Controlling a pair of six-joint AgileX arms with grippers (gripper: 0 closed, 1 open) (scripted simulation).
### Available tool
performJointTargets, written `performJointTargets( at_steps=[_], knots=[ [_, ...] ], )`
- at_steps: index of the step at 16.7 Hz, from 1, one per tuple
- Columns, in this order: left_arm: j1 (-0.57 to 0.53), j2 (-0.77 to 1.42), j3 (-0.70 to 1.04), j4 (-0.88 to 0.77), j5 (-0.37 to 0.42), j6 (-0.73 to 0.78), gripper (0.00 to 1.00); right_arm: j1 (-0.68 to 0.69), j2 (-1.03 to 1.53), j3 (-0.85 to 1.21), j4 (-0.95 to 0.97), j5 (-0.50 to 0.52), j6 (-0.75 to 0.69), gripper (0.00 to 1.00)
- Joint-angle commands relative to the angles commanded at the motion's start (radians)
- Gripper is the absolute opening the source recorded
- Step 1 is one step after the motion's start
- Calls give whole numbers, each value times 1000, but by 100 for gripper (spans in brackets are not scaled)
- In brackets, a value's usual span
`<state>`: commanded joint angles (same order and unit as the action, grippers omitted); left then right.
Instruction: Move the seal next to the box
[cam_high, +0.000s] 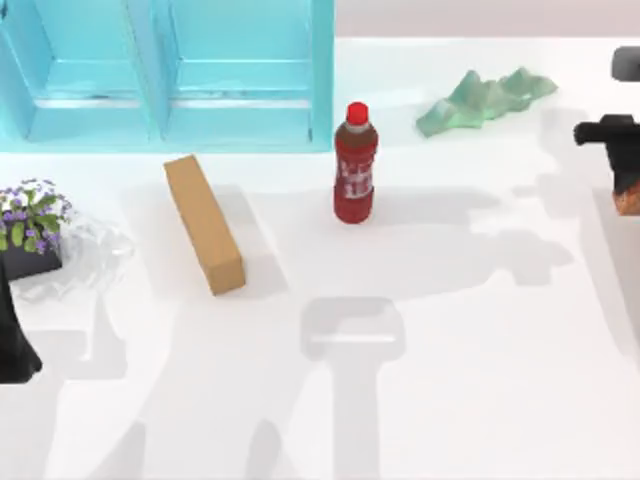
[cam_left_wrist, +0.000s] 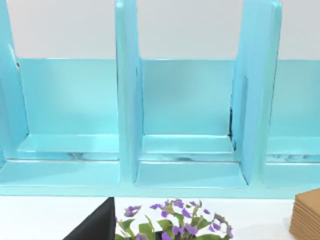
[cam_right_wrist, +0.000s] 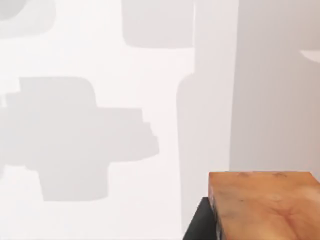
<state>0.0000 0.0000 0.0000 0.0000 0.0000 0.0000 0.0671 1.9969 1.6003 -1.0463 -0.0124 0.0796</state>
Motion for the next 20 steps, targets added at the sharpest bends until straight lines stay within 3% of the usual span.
performJointTargets(
  at_steps=[2, 15, 20],
  knots=[
    [0, 0, 0, 0, 0, 0, 100, 0, 0, 0, 0, 0, 0, 0],
    [0, 0, 0, 0, 0, 0, 100, 0, 0, 0, 0, 0, 0, 98],
    [0, 0, 0, 0, 0, 0, 100, 0, 0, 0, 0, 0, 0, 100]
  ],
)
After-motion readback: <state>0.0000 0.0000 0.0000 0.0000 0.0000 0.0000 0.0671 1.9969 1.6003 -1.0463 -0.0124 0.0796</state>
